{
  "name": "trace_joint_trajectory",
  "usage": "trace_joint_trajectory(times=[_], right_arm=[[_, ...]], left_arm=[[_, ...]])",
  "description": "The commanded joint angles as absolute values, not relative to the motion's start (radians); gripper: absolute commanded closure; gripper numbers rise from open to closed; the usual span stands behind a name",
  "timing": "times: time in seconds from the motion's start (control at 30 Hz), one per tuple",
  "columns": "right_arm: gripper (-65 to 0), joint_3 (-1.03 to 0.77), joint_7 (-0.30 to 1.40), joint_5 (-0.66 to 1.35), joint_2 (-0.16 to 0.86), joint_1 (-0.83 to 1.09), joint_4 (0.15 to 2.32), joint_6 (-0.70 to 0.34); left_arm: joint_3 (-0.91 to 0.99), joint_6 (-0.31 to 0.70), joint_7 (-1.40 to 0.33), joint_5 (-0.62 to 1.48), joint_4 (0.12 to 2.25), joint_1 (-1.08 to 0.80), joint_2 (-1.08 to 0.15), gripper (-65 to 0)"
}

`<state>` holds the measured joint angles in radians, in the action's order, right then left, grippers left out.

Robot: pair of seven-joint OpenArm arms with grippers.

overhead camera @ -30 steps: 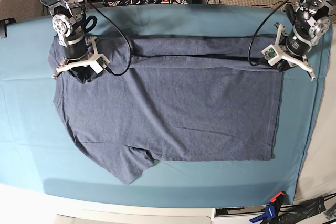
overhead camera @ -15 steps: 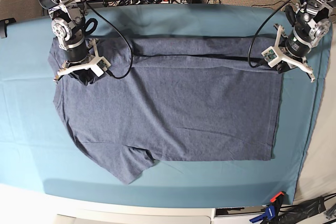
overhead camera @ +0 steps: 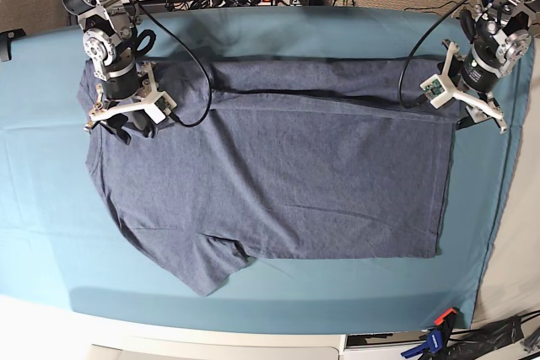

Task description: Fold the T-shirt properly

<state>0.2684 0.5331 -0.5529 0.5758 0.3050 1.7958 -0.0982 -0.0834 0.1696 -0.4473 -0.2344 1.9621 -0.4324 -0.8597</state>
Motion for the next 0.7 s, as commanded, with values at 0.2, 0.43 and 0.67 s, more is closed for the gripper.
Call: trace_joint_trajectory(times=[0.2,0.43,0.67], right_arm=[[-29.4,0.261,0.645,-0.633,0.655,0.358,1.952,-0.075],[-29.4,0.260,0.760,-0.646,0.769,0.555,2.150,-0.138],[-29.5,0.260,0.789,-0.565,0.814,0.683,2.158,-0.283]], left_arm=[[-0.074,0.183,-0.521,-0.242,2.034,-0.461,-0.879,-32.4],[-0.074,0.185,-0.561,-0.232,2.146,-0.570,-0.878,-32.4],[-0.074,0.181,-0.561,-0.231,2.151,-0.607,-0.878,-32.4]])
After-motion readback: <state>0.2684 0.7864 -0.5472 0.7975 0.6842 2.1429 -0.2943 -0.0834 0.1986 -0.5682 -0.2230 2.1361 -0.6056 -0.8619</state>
